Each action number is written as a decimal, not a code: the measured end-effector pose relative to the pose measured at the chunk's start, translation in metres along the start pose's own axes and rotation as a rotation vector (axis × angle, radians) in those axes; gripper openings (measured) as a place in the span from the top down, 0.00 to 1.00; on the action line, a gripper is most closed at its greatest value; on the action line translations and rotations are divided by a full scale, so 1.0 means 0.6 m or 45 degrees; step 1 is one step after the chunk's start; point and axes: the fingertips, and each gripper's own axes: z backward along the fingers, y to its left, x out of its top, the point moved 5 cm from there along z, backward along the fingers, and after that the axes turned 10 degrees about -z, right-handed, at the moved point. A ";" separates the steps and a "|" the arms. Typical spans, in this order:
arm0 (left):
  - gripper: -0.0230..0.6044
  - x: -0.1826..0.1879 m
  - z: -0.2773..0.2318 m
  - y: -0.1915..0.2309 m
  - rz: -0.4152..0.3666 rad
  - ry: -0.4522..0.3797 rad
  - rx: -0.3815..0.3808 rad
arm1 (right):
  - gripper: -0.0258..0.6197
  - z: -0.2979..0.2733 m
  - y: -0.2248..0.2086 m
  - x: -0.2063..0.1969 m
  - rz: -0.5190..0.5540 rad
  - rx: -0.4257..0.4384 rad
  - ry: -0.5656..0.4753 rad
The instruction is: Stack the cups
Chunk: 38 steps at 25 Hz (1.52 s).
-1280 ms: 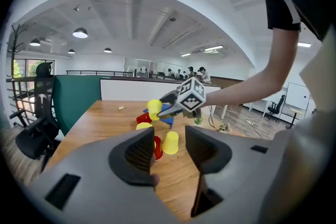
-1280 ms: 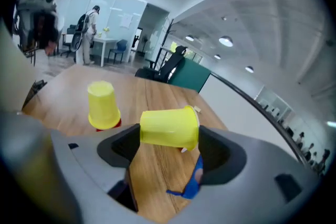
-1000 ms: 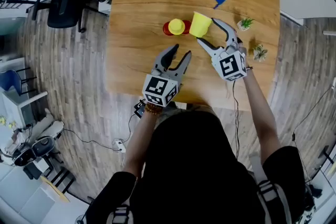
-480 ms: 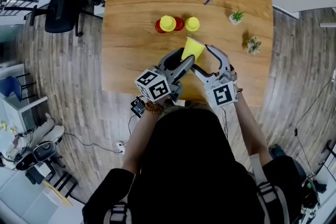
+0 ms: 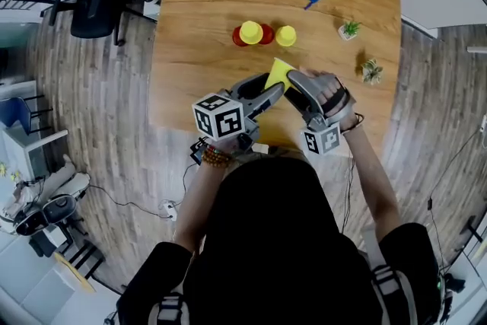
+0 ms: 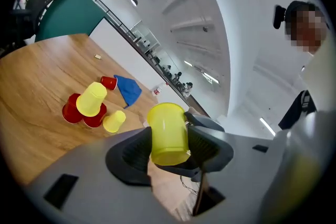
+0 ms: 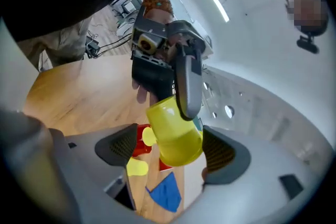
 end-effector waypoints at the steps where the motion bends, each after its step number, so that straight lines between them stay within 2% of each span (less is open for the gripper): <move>1: 0.58 0.000 -0.001 -0.004 -0.003 0.017 0.002 | 0.34 -0.004 0.002 0.003 0.028 -0.016 -0.011; 3: 0.58 -0.003 -0.001 -0.008 0.006 0.034 0.037 | 0.34 -0.012 0.007 0.010 0.052 -0.048 -0.032; 4: 0.59 -0.006 -0.001 -0.008 0.017 0.033 0.067 | 0.39 -0.015 0.009 0.013 0.046 -0.061 -0.037; 5: 0.58 -0.010 -0.002 -0.007 0.023 0.030 0.099 | 0.43 -0.017 0.012 0.013 0.029 -0.067 -0.036; 7: 0.58 -0.013 -0.008 -0.007 -0.008 0.026 0.155 | 0.44 -0.019 0.014 0.005 -0.036 -0.063 -0.010; 11: 0.57 -0.010 -0.024 -0.016 -0.227 0.055 0.261 | 0.47 -0.025 0.016 -0.024 -0.293 -0.046 0.099; 14: 0.58 -0.017 -0.035 -0.028 -0.319 0.081 0.245 | 0.47 -0.020 0.007 -0.042 -0.460 -0.045 0.158; 16: 0.61 -0.019 -0.034 -0.027 -0.349 0.090 0.246 | 0.47 -0.023 0.008 -0.040 -0.507 -0.031 0.170; 18: 0.61 -0.018 -0.031 -0.025 -0.404 0.111 0.264 | 0.47 -0.029 0.014 -0.037 -0.498 -0.013 0.185; 21: 0.62 -0.011 -0.028 -0.029 -0.581 0.145 0.314 | 0.54 -0.041 0.021 -0.035 -0.556 0.034 0.228; 23: 0.71 -0.010 -0.026 -0.032 -0.703 0.164 0.333 | 0.54 -0.046 0.023 -0.033 -0.675 0.053 0.231; 24: 0.72 -0.011 -0.025 -0.030 -0.737 0.168 0.334 | 0.54 -0.048 0.025 -0.031 -0.730 0.059 0.224; 25: 0.72 -0.013 -0.022 -0.027 -0.741 0.169 0.331 | 0.55 -0.051 0.028 -0.029 -0.778 0.068 0.215; 28: 0.72 -0.013 -0.011 -0.015 -0.667 0.141 0.323 | 0.56 -0.058 0.039 -0.031 -0.908 0.093 0.214; 34: 0.72 -0.008 0.008 0.009 -0.550 0.076 0.359 | 0.57 -0.081 0.024 -0.096 -1.137 0.051 0.300; 38: 0.72 -0.009 0.019 0.020 -0.527 0.069 0.368 | 0.57 -0.126 0.010 -0.153 -1.472 0.035 0.365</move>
